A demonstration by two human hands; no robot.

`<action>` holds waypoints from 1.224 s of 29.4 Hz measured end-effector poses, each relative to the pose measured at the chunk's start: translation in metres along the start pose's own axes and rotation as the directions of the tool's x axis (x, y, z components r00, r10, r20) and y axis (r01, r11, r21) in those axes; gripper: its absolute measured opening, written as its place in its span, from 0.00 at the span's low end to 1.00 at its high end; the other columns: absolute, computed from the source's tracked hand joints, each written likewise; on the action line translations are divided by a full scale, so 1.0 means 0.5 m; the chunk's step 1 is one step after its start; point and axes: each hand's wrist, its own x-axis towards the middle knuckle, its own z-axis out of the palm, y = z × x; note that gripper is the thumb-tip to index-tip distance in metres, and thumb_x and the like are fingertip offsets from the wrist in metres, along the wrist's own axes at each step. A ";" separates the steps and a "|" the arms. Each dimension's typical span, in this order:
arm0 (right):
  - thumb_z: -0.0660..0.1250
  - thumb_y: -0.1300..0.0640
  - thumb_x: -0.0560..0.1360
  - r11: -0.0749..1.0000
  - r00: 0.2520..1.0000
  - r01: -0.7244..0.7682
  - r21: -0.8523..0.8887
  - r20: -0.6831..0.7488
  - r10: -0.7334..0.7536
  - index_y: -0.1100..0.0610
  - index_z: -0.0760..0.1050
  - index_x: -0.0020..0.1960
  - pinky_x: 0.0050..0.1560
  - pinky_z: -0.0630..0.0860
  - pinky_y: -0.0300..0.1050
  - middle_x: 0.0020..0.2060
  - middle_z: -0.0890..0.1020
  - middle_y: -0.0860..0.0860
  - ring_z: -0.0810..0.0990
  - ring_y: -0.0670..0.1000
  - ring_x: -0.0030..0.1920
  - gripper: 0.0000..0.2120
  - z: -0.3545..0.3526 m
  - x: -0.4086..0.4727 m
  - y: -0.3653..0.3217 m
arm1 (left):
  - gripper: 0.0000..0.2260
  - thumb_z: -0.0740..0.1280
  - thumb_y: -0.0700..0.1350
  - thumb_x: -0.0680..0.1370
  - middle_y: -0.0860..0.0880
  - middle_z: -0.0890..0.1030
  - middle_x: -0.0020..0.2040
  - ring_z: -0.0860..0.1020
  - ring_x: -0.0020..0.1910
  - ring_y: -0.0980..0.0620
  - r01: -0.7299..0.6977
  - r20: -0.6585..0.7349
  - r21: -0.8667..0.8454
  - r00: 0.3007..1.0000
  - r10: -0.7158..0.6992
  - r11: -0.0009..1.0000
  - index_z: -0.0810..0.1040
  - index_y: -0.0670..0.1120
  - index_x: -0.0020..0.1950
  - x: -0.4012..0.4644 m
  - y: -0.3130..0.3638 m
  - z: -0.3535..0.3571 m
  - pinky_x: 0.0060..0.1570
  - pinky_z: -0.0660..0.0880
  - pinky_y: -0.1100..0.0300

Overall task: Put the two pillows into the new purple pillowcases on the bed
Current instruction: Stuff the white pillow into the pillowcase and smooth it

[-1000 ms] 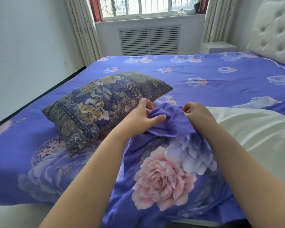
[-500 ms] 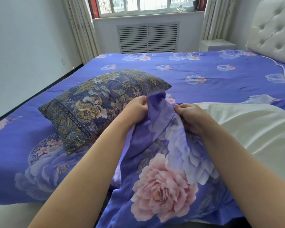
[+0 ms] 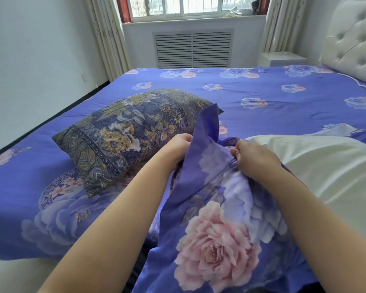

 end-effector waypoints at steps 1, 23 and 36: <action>0.52 0.49 0.81 1.000 1.000 -0.009 -0.029 0.022 0.010 0.58 0.69 0.55 0.50 0.67 0.49 0.57 0.77 0.59 0.75 0.60 0.58 0.13 0.009 -0.002 0.006 | 0.06 0.70 0.41 0.72 0.48 0.77 0.39 0.73 0.35 0.51 -0.069 -0.085 0.057 0.994 0.074 0.996 0.74 0.46 0.42 0.007 -0.008 0.003 0.38 0.71 0.57; 0.54 0.50 0.82 0.999 1.000 0.016 0.051 -0.003 -0.016 0.63 0.71 0.59 0.52 0.69 0.51 0.59 0.75 0.63 0.73 0.62 0.59 0.17 0.035 0.106 0.007 | 0.15 0.57 0.51 0.81 0.42 0.79 0.57 0.76 0.56 0.40 -0.024 -0.076 0.914 0.970 0.230 0.405 0.76 0.43 0.60 0.016 -0.049 0.047 0.48 0.70 0.54; 0.60 0.47 0.77 0.404 0.856 -0.486 0.775 0.515 0.041 0.57 0.84 0.44 0.35 0.75 0.39 0.40 0.83 0.58 0.79 0.52 0.32 0.18 0.010 0.178 0.065 | 0.11 0.58 0.41 0.76 0.35 0.80 0.53 0.77 0.53 0.35 -0.064 -0.577 0.314 0.779 0.244 0.947 0.76 0.40 0.55 0.003 -0.050 0.013 0.48 0.70 0.52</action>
